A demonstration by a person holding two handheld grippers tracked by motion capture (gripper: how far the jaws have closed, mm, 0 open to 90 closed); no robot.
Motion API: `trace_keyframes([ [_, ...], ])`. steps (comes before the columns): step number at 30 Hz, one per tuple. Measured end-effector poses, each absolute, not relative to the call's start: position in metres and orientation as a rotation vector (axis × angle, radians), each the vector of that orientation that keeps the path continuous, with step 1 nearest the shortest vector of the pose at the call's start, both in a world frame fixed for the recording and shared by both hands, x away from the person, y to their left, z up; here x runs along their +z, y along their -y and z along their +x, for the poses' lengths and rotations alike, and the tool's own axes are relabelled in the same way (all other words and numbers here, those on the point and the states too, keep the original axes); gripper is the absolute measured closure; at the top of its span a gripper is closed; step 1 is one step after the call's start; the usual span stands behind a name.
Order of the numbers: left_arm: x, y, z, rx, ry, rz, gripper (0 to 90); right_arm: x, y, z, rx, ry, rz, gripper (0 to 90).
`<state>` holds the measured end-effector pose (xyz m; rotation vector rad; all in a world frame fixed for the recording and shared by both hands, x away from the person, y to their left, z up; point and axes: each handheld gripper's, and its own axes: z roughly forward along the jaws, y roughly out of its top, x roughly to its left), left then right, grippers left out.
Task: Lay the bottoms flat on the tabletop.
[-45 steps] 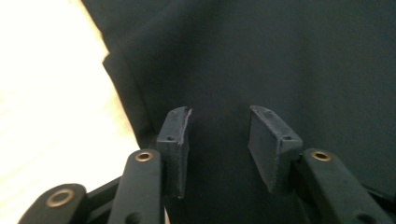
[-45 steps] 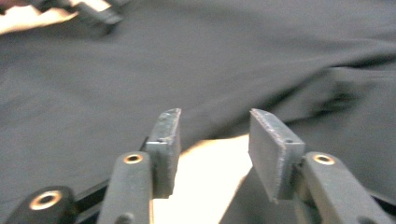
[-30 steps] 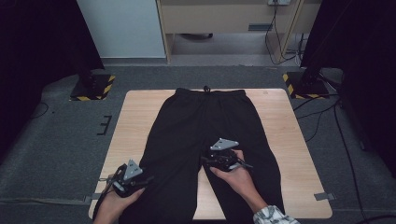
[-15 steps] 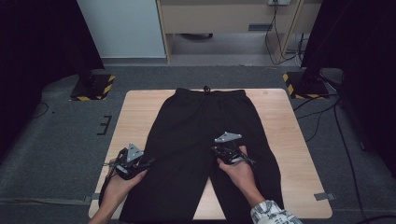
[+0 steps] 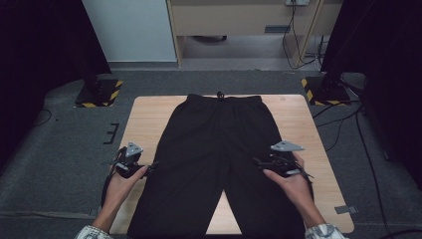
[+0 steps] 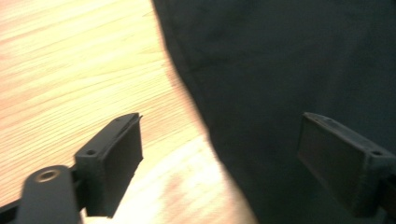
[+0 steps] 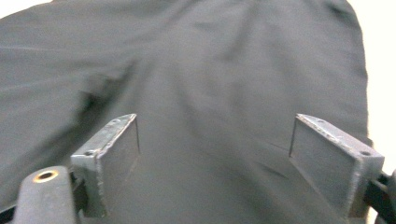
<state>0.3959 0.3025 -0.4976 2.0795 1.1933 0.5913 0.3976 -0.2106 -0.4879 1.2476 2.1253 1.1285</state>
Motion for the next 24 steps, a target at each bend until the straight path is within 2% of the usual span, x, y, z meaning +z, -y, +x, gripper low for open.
trace_keyframes([
  [3,-0.5,-0.308,0.401,0.584,-1.23,2.077,10.6,-0.492,0.231,0.397,1.1,-2.115,1.276,12.2],
  [7,-0.509,-0.322,0.41,0.595,-1.313,2.057,10.5,-0.503,0.278,0.397,1.053,-2.021,1.395,14.2],
  [12,-0.519,-0.335,0.416,0.613,-1.387,2.045,10.5,-0.518,0.312,0.395,0.981,-1.95,1.485,15.7],
  [18,-0.532,-0.34,0.416,0.565,-1.409,2.027,8.3,-0.535,0.322,0.395,0.891,-1.947,1.537,15.2],
  [24,-0.536,-0.34,0.411,0.592,-1.395,1.991,7.2,-0.538,0.321,0.395,0.858,-1.982,1.54,13.4],
])
